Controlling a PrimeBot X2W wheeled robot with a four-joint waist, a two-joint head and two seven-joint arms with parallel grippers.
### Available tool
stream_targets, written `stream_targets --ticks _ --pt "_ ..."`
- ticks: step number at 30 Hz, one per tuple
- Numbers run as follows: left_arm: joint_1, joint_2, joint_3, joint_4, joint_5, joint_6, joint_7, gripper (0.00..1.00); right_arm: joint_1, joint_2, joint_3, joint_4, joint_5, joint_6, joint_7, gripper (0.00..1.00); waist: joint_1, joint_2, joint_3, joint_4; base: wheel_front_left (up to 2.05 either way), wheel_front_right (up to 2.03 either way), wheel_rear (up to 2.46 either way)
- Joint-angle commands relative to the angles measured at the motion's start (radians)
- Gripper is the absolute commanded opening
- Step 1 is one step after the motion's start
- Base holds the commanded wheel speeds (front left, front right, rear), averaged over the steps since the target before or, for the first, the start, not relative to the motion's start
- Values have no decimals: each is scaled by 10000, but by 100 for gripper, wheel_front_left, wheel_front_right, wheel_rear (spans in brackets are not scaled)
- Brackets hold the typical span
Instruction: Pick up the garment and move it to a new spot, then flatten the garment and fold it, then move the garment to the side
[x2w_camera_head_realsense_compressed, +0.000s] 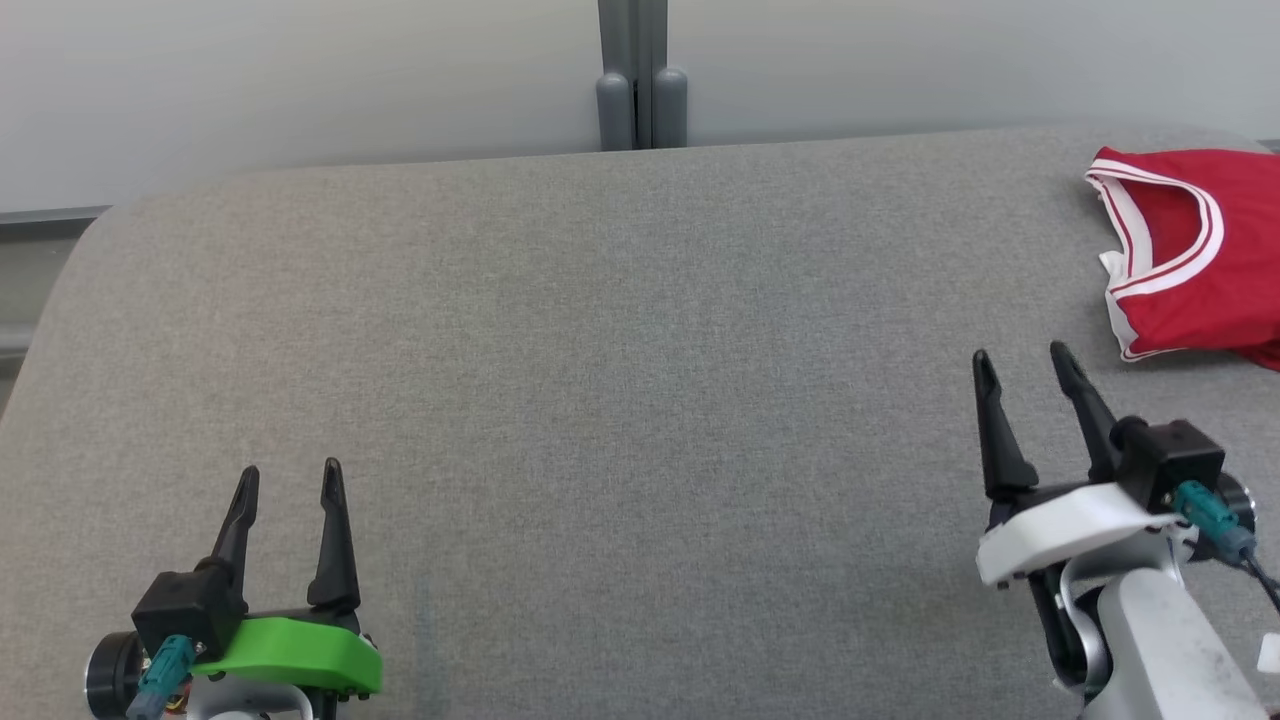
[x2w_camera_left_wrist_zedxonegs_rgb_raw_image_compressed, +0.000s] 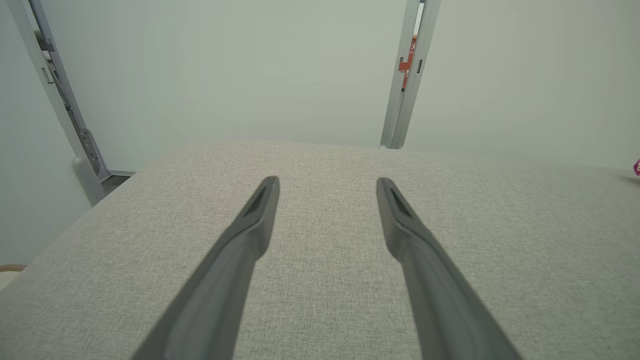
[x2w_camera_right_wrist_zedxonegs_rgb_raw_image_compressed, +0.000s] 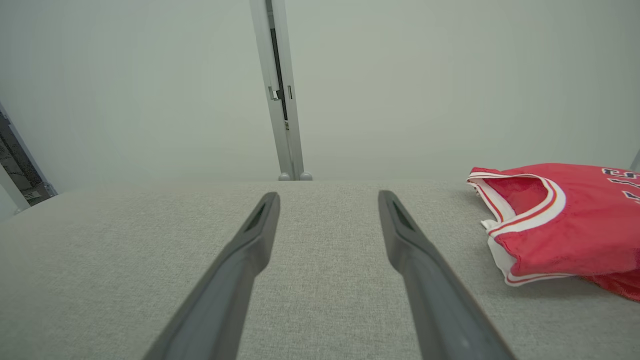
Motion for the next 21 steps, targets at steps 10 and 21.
stream_targets --ticks 10,21 --pt "176 125 100 250 74 -80 5 100 1602 804 166 -840 -555 -11 -40 100 0 0 -559 -40 0 0 0" --pt "242 100 173 333 -17 -118 5 100 2164 969 -14 -1199 -745 -11 -41 100 0 0 -633 -258 0 0 0"
